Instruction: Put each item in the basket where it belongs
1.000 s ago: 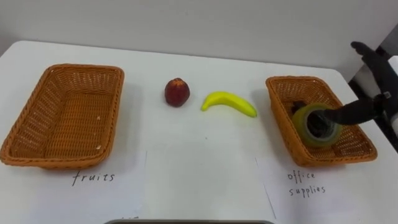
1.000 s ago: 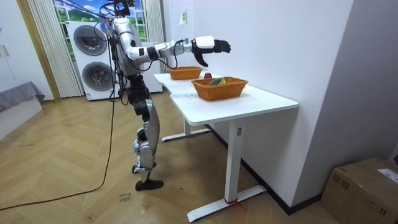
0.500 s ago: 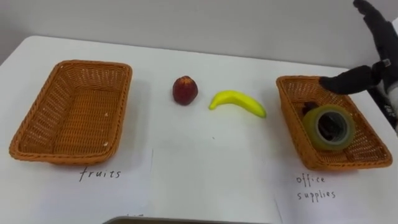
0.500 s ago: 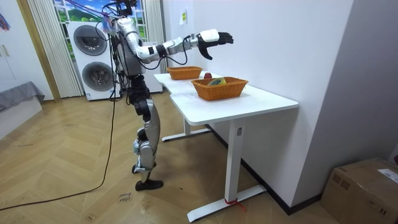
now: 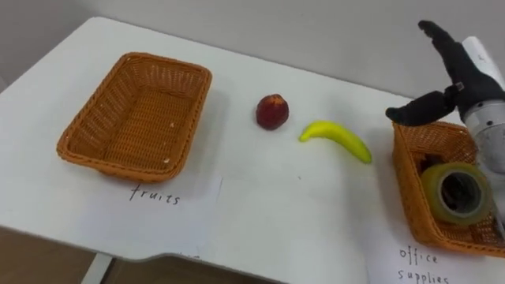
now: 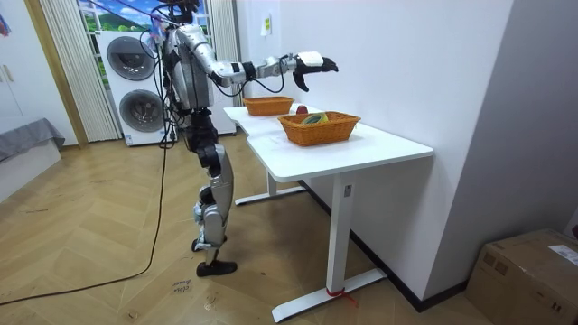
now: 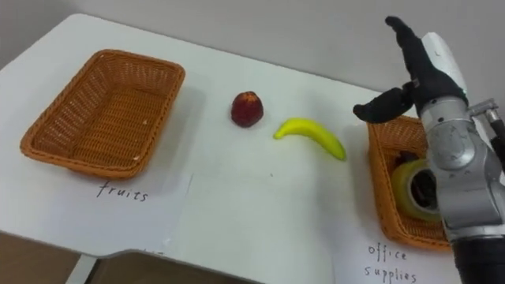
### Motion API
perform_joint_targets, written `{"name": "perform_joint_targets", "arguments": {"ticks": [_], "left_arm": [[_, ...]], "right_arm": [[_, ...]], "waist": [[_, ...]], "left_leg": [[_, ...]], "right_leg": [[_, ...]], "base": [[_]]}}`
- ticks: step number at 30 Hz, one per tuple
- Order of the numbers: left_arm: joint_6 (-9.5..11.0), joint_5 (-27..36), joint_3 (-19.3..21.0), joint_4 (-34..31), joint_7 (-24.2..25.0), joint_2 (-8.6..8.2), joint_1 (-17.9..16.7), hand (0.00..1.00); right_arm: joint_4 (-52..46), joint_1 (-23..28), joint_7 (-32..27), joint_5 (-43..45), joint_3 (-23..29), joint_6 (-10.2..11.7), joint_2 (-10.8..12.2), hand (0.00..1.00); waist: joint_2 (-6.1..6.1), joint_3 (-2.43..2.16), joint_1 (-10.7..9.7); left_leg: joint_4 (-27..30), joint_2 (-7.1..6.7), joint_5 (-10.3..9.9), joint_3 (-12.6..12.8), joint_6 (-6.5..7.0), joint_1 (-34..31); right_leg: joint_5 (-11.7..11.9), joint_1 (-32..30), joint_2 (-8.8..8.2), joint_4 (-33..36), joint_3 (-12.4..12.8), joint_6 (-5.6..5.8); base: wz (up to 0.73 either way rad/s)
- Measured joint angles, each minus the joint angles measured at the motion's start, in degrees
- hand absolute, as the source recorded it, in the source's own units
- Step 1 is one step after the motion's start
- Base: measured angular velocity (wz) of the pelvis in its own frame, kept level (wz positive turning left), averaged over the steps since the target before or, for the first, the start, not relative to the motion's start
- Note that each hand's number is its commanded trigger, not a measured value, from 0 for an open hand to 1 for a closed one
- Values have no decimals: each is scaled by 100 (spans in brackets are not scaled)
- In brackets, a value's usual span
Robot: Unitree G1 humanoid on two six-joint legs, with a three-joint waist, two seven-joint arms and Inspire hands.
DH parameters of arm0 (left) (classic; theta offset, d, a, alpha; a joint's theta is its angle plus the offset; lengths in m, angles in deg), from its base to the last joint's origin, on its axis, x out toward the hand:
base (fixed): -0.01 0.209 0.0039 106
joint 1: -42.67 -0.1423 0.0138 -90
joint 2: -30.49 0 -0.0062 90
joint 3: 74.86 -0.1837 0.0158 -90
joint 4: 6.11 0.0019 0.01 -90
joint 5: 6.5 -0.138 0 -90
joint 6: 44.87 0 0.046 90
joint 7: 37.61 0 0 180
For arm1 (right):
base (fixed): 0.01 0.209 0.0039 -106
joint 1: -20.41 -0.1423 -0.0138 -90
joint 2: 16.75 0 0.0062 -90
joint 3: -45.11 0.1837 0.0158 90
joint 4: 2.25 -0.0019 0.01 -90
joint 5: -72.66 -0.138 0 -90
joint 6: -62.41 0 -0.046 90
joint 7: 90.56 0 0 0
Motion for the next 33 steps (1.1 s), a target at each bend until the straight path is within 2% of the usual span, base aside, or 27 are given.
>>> {"name": "perform_joint_targets", "arguments": {"ticks": [1, 3, 7, 11, 12, 13, 16, 17, 22, 29, 33], "left_arm": [[3, 0, -2, 9, -23, 11, 41, 0], [9, 3, -8, 11, -96, 27, 94, 0], [13, 80, -80, 10, -154, 62, 225, 0], [63, 104, -253, 18, -185, 95, 277, 0], [75, 104, -296, 34, -218, 111, 281, 0], [95, 105, -363, 119, -263, 134, 313, 0], [113, 126, -549, 259, -278, 206, 488, 0], [128, 224, -570, 296, -279, 212, 527, 0], [154, 449, -685, 551, -342, 283, 707, 0], [138, 449, -687, 570, -389, 304, 688, 0], [109, 449, -689, 569, -403, 303, 698, 0]], "right_arm": [[119, -99, -7, -1, -91, 15, -1, 0], [310, -187, -20, -7, -184, 40, -41, 0], [817, -288, -128, 21, -421, 73, -101, 0], [1324, -368, -181, 18, -764, 84, -101, 0], [1429, -438, -199, 5, -850, 86, -101, 0], [1628, -555, -218, -10, -987, 89, -101, 0], [1831, -680, -296, -52, -1185, 89, -101, 0], [1892, -762, -334, -98, -1316, 93, -99, 0], [2215, -926, -375, -161, -1560, 148, -94, 0], [2491, -1074, -430, -139, -1555, 141, -97, 0], [2666, -1141, -466, -139, -1557, 141, -97, 0]], "waist": [[34, 27, 13], [34, 27, 30], [-3, 9, 217], [-73, 25, 339], [-95, 40, 350], [-138, 79, 386], [-228, 108, 453], [-237, 104, 477], [-224, 115, 633], [-185, 141, 653], [-159, 137, 677]], "left_leg": [[38, 0, -2, -20, -1, -72], [50, 5, -4, -37, -3, -198], [229, 23, -1, -57, -5, -624], [302, 16, 2, -84, -1, -788], [313, 16, 2, -89, 0, -796], [353, 18, 2, -96, 0, -832], [457, 17, 0, -169, 2, -1024], [484, 20, -1, -177, 2, -1095], [503, 17, 0, -221, 3, -1209], [591, 17, 0, -328, 2, -1357], [605, 13, 0, -349, 2, -1392]], "right_leg": [[1, -21, 0, 0, -39, -2], [10, -117, -8, 11, -113, -13], [29, -506, -13, 135, -132, -43], [32, -674, -33, 217, -138, -47], [32, -688, -33, 216, -138, -47], [32, -706, -30, 213, -145, -47], [40, -813, -31, 213, -205, -58], [56, -874, -31, 215, -224, -63], [94, -938, -36, 200, -321, -65], [94, -982, -30, 175, -472, -65], [97, -981, -27, 146, -505, -69]], "base": [[16], [12], [1], [2], [3], [0], [12], [5], [6], [10], [4]]}}
